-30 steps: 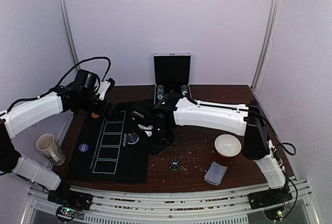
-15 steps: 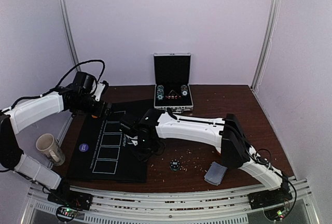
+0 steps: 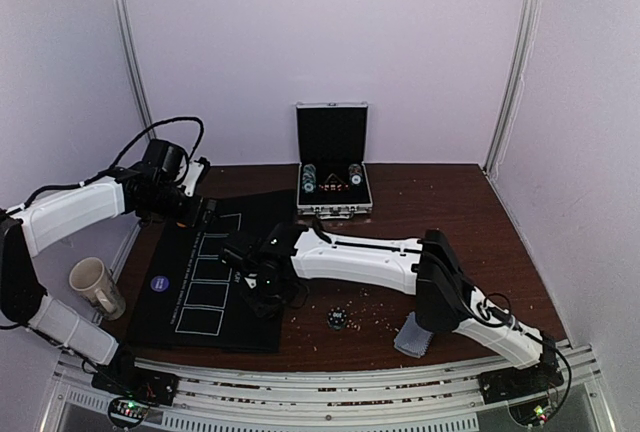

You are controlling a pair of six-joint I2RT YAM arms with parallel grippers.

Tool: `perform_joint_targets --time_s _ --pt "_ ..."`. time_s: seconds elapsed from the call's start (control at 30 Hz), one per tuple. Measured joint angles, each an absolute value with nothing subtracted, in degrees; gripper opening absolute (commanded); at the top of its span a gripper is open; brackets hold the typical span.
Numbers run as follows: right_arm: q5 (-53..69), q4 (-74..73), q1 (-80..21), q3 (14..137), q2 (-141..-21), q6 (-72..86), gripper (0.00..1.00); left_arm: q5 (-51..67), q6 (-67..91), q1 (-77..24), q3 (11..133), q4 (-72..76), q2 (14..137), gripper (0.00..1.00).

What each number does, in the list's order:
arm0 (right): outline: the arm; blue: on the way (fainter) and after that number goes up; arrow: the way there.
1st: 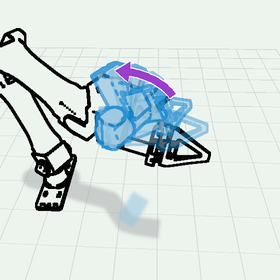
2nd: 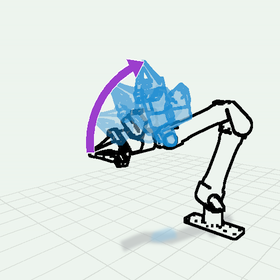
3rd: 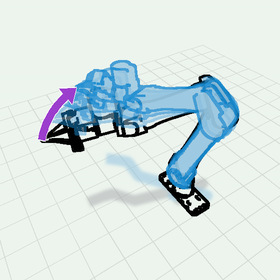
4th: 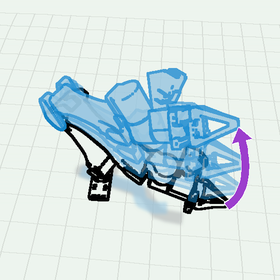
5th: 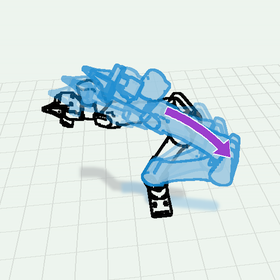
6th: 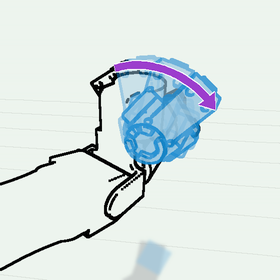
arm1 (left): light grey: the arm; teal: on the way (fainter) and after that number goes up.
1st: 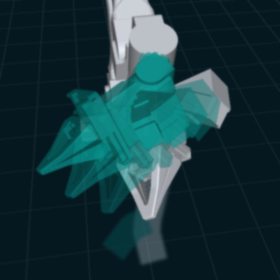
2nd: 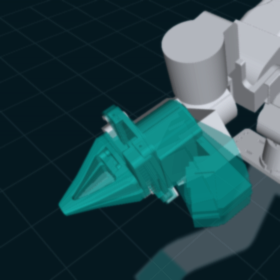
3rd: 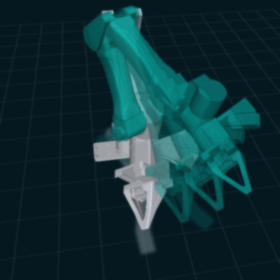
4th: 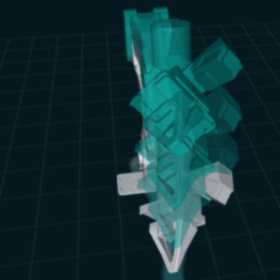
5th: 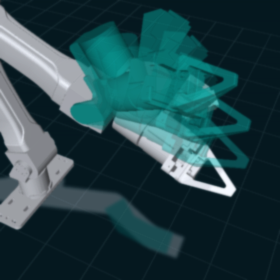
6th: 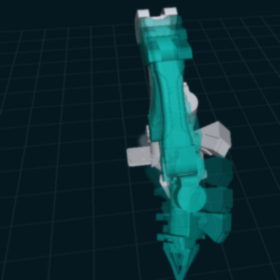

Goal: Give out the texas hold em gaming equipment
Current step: Move the poker table mat to the center of the board.

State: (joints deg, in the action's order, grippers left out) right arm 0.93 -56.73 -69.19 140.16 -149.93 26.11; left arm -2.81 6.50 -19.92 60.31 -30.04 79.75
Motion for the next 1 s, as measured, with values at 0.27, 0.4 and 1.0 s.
perform_joint_targets --time_s 0.27,0.4,1.0 --pt "0.95 -56.55 -69.28 140.55 -150.43 26.37 0.0 -2.72 6.5 -19.92 60.31 -30.04 79.79 0.93" --pt "0.82 -56.69 -69.3 140.64 -150.43 26.2 0.0 -2.15 6.5 -19.92 60.31 -30.04 79.79 0.93" --pt "0.3 -58.52 -70.22 140.53 -150.12 25.71 0.0 -0.25 7.2 -19.86 58.85 -29.54 80.68 0.93"
